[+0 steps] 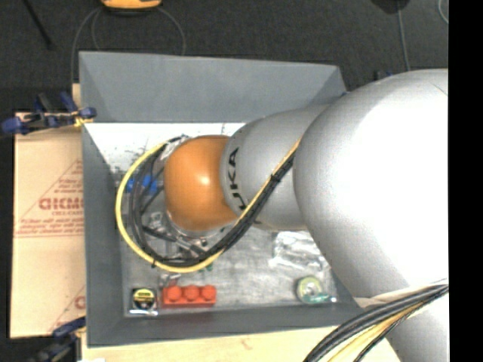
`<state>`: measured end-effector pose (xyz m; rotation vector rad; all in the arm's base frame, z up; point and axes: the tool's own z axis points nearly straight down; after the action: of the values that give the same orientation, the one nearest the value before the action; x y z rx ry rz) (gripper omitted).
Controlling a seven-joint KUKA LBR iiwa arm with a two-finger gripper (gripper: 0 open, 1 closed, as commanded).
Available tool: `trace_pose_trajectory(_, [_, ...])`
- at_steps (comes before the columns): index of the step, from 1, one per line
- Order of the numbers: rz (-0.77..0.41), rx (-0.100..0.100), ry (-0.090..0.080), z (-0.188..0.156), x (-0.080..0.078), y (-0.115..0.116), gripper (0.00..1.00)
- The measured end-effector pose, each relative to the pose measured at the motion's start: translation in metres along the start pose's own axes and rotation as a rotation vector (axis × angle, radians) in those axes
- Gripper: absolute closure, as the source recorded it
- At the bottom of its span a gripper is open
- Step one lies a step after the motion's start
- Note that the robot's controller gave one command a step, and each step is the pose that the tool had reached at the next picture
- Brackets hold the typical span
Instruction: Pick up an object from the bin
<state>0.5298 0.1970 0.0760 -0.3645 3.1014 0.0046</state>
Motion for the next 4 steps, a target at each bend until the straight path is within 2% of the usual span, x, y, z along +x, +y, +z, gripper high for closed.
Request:
trace_pose_trajectory(1, [-0.074, 0.002, -0.03, -0.015, 0.044, -0.039, 0.0])
trace_pose_trajectory(2, [-0.167, 0.0, 0.008, -0.12, 0.046, -0.012, 0.0])
trace_pose_trajectory(3, [-0.158, -0.001, -0.003, -0.01, 0.064, -0.056, 0.0])
trace_pose_trajectory(4, [-0.154, -0.002, 0.015, -0.007, 0.068, -0.056, 1.0])
